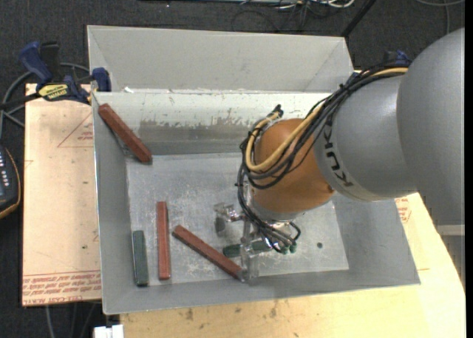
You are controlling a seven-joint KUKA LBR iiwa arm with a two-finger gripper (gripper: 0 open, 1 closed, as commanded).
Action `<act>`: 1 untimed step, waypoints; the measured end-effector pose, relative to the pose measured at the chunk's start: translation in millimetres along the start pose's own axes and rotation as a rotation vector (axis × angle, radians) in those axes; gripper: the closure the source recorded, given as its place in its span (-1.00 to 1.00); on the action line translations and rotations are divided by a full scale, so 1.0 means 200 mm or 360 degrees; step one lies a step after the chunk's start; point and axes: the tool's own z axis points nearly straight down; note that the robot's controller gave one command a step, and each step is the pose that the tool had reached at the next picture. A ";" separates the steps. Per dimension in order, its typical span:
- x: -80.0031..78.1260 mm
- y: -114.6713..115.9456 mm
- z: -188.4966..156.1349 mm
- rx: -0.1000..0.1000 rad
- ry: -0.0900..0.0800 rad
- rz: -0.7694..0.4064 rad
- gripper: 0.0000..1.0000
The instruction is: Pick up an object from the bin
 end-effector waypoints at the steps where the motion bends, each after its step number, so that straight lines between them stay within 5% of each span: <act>1: -0.25 -0.40 0.07 0.0007 -0.0017 0.0151 -1.00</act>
Offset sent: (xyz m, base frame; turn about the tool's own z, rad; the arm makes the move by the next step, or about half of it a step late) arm 0.0662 -0.0589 -0.0147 0.0856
